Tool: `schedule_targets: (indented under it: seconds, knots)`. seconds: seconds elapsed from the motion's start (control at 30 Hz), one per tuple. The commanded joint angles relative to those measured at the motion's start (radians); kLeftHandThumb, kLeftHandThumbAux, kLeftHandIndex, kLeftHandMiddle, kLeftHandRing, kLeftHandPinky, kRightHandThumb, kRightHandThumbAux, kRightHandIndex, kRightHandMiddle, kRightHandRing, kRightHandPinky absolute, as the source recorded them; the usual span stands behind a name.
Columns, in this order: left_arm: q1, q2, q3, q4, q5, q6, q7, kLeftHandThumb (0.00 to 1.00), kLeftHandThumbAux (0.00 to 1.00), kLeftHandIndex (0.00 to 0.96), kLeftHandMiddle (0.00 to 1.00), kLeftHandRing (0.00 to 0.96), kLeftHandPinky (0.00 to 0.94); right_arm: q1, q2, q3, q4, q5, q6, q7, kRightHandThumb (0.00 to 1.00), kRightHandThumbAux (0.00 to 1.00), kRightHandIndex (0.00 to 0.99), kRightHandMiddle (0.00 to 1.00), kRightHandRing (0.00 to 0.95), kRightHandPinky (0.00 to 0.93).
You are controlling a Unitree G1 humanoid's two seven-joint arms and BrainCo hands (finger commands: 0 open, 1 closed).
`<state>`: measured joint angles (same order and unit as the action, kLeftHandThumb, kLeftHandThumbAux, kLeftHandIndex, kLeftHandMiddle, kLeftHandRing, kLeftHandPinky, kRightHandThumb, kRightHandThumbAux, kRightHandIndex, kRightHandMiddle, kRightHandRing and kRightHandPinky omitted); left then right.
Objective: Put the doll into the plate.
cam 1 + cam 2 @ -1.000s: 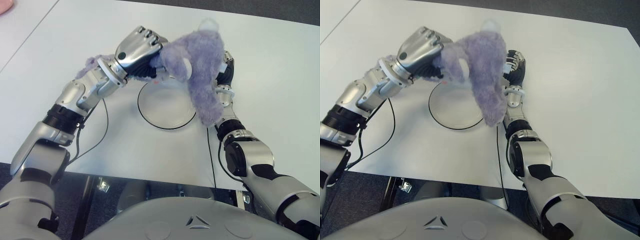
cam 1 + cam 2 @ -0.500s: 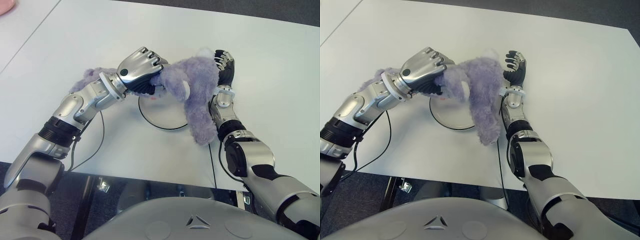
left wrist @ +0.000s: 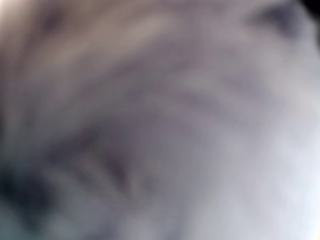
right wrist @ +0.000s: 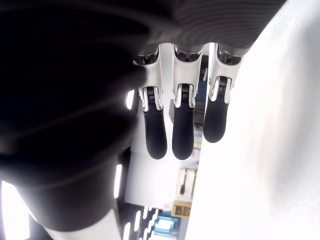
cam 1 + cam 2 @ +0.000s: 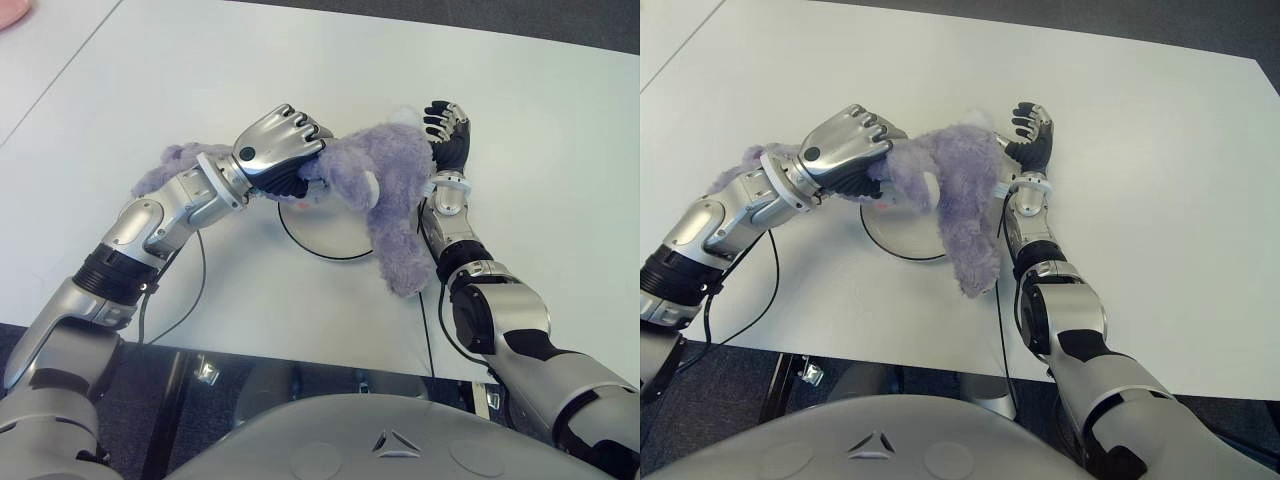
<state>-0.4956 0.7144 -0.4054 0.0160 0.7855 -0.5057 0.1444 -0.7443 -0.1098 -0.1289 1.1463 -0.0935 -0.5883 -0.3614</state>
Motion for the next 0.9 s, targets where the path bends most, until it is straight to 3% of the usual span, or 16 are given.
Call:
schedule_targets:
  seconds: [0.03,0.27,0.4,0.47,0.67,0.9]
  knots:
    - [0.089,0.017,0.015,-0.060,0.024,0.044,-0.115,0.778,0.731,0.798,0.881,0.881,0.898,0.375,0.058,0.025,0.186,-0.034,0.031,0.006,0.000,0.954,0.297,0.340,0.328,0.311]
    - [0.111,0.007,0.028,-0.077,0.006,0.093,-0.160,0.777,0.730,0.796,0.879,0.877,0.891,0.375,0.057,0.026,0.186,-0.035,0.030,0.010,0.000,0.953,0.298,0.340,0.327,0.309]
    - [0.123,-0.012,0.037,-0.080,0.007,0.126,-0.155,0.714,0.735,0.778,0.868,0.866,0.866,0.374,0.056,0.024,0.186,-0.032,0.029,0.017,0.001,0.956,0.289,0.340,0.328,0.315]
    - [0.126,-0.015,0.039,-0.081,0.012,0.131,-0.147,0.653,0.735,0.741,0.856,0.855,0.849,0.374,0.056,0.023,0.186,-0.031,0.030,0.017,0.001,0.957,0.286,0.340,0.328,0.317]
    - [0.112,-0.024,0.040,-0.057,0.031,0.120,-0.089,0.399,0.610,0.604,0.816,0.812,0.782,0.372,0.057,0.025,0.186,-0.032,0.037,0.013,0.011,0.965,0.299,0.349,0.340,0.329]
    - [0.107,-0.033,0.043,-0.042,0.051,0.124,-0.054,0.301,0.528,0.473,0.795,0.787,0.788,0.371,0.057,0.026,0.185,-0.033,0.040,0.013,0.020,0.968,0.291,0.345,0.339,0.327]
